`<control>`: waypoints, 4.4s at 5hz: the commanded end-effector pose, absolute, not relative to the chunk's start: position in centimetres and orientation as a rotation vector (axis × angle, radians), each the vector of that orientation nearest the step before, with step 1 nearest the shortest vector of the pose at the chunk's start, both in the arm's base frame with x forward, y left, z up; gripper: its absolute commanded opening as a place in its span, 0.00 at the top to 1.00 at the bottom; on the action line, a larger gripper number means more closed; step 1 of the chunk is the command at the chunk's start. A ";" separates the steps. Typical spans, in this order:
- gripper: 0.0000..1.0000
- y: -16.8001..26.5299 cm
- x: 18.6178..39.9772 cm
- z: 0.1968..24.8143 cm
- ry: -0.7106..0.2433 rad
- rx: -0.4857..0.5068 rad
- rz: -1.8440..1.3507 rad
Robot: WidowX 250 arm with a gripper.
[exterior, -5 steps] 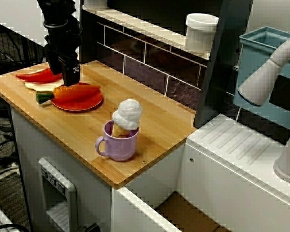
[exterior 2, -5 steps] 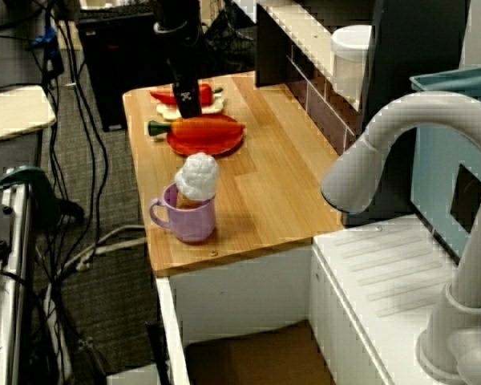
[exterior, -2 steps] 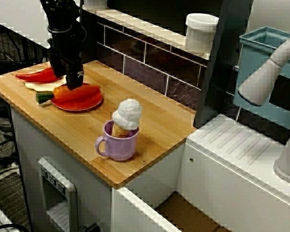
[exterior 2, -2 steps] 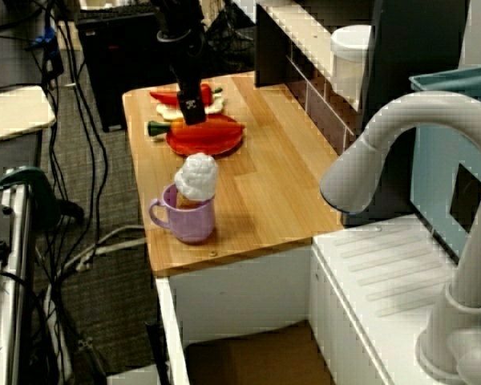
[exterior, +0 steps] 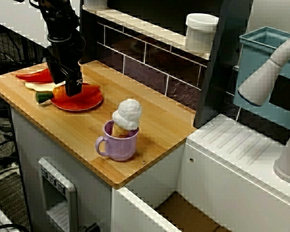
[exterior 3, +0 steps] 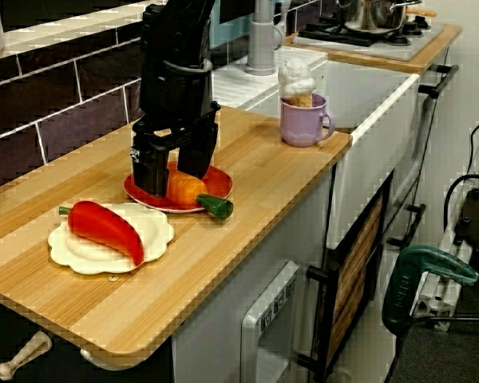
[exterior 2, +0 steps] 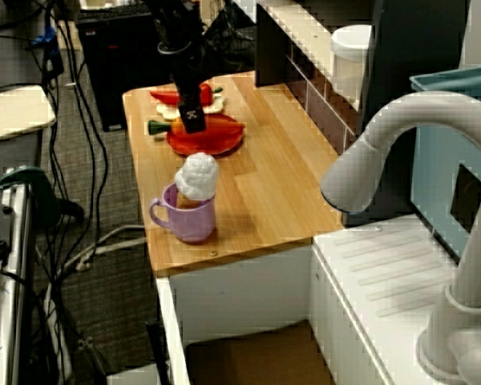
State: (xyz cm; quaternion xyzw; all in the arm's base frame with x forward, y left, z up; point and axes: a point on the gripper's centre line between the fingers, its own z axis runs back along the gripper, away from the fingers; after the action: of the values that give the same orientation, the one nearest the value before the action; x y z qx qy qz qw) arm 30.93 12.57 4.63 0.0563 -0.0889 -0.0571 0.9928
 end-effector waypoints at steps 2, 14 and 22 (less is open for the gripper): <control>0.00 12.5 32.0 4.1 -0.171 0.106 -0.073; 1.00 3.1 32.1 5.4 -0.109 0.052 -0.134; 1.00 15.3 29.9 9.1 -0.253 0.140 -0.179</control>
State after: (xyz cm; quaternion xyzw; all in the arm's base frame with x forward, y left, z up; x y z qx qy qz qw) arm 29.70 14.71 7.02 0.0506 -0.1002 -0.0876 0.9898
